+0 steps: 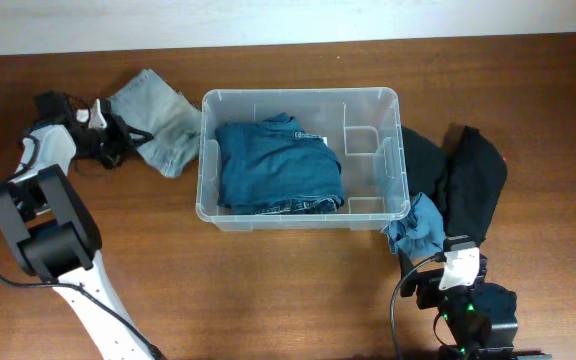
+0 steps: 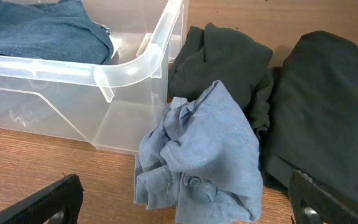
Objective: Pack container
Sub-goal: 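Lift the light-blue jeans and place them into the container's left side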
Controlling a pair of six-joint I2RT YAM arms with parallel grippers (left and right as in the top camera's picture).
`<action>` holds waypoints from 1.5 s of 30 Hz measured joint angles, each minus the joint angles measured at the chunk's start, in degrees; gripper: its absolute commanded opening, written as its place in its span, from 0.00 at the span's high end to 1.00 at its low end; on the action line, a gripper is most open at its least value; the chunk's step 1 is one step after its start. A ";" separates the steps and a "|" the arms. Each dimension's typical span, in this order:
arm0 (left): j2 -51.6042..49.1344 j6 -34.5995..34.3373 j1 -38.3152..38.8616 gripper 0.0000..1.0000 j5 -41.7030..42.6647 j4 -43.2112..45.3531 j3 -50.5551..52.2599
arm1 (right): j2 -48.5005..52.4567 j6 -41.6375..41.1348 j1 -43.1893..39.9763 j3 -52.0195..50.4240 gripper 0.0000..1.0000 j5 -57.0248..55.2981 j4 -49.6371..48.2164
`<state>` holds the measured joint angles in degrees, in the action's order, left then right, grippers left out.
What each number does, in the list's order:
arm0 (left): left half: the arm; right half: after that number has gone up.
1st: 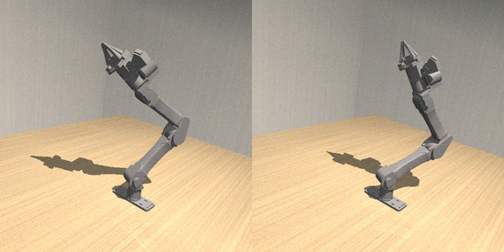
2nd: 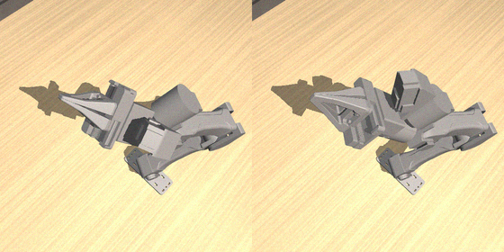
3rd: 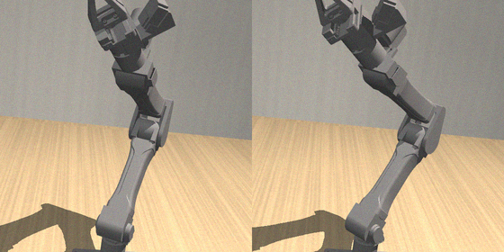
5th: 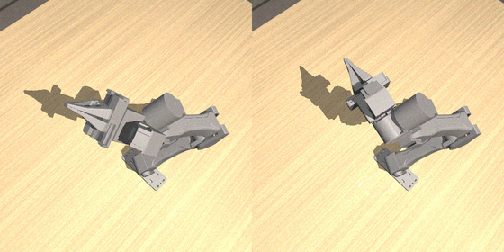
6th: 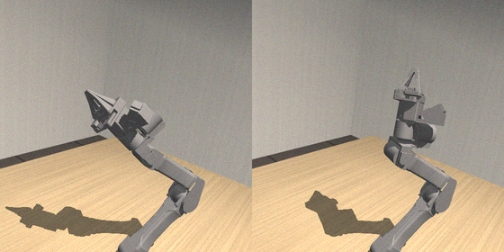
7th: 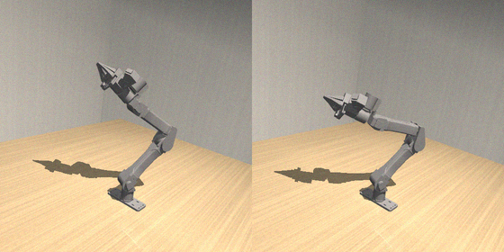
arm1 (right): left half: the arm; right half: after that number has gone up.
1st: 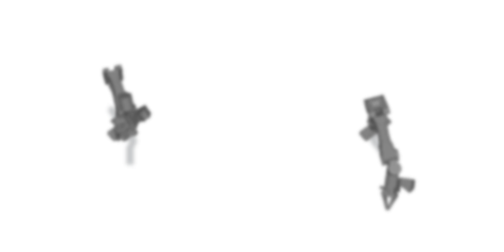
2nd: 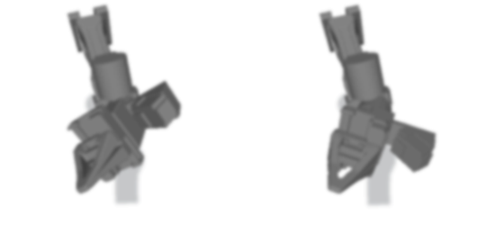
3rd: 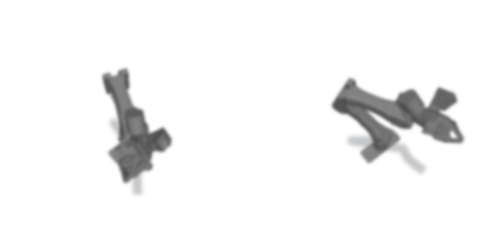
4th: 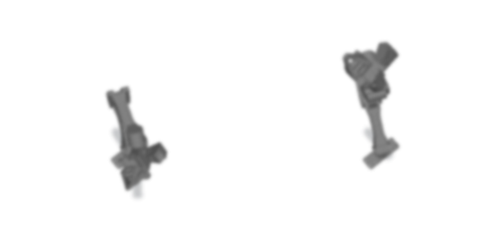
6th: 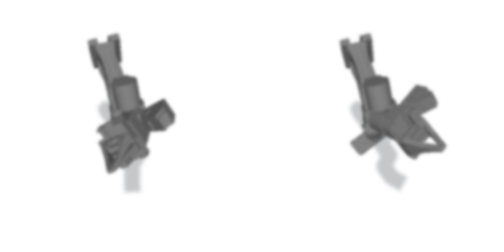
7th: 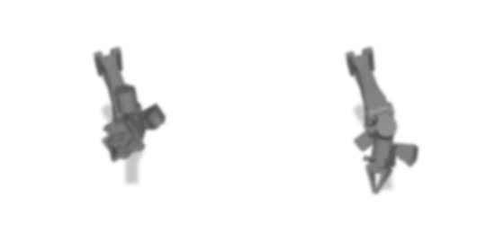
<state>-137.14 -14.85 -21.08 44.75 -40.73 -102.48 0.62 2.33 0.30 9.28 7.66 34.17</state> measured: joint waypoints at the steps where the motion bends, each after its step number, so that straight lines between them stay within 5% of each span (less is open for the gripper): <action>1: 0.00 1.29 -0.35 1.00 0.68 -1.60 -0.17 | 0.00 0.02 0.00 0.00 0.02 0.00 0.00; 7: 2.73 9.33 -2.64 1.00 1.53 -14.69 -3.37 | 0.00 0.04 0.00 0.00 0.01 0.00 0.00; 14: 23.39 15.23 -2.01 1.00 0.02 -22.77 -7.15 | 0.00 0.04 0.00 0.00 0.02 0.00 0.00; 23: 47.23 16.11 12.09 1.00 1.09 -24.76 -8.92 | 0.00 0.07 0.00 0.00 0.02 0.00 0.00; 32: 40.41 16.11 33.40 1.00 -0.74 -26.12 -4.98 | 0.00 0.04 0.00 0.00 0.02 0.00 0.00; 45: 17.81 7.91 34.99 1.00 -19.12 -24.24 -1.55 | 0.00 0.04 0.00 0.00 0.02 0.00 0.00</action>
<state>-119.33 -6.94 13.91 25.63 -64.97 -104.03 0.62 2.37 0.30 9.28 7.66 34.17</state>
